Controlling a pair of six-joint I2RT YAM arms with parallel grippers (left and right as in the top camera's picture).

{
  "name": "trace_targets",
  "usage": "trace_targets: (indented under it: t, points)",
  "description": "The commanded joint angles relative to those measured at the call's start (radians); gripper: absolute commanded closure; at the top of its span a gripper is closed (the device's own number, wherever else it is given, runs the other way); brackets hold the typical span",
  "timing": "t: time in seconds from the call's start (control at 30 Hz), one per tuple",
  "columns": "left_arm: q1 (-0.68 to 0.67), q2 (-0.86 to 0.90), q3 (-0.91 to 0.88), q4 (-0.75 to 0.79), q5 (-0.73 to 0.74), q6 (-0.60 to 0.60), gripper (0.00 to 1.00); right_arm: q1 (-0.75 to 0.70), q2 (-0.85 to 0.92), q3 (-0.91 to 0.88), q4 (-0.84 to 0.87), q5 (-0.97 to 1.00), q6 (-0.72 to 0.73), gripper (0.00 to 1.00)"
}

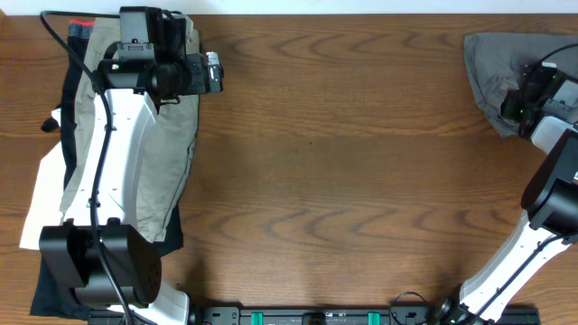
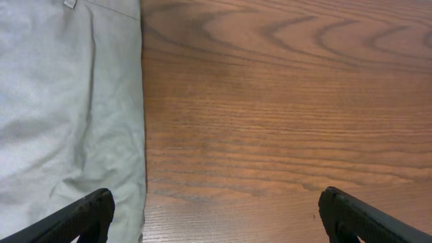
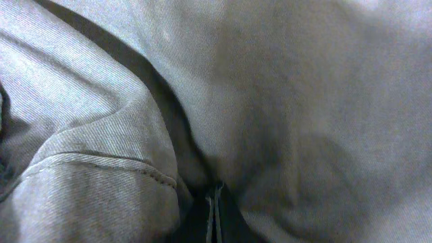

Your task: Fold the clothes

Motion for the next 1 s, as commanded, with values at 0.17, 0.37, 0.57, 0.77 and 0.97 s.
trace_targets:
  t: [0.17,0.37,0.57,0.77,0.97]
  points:
    - [0.002,0.007,-0.007,0.012,-0.009,-0.001,0.02,0.032,0.069,-0.016,-0.035,-0.107,0.012,0.99]
    - [0.003,0.007,-0.007,0.015,-0.009,-0.001,0.02,0.058,0.069,-0.016,-0.031,-0.106,0.026,0.99]
    - [0.002,0.007,-0.007,0.023,-0.009,-0.001,0.02,0.059,0.065,-0.009,-0.032,-0.115,0.051,0.99]
    - [0.002,0.007,-0.007,0.027,-0.009,-0.001,0.02,0.059,0.063,-0.008,-0.033,-0.114,0.051,0.99]
    - [0.002,0.007,-0.007,0.033,-0.009,-0.001,0.02,0.042,-0.003,-0.003,-0.003,-0.075,0.103,0.96]
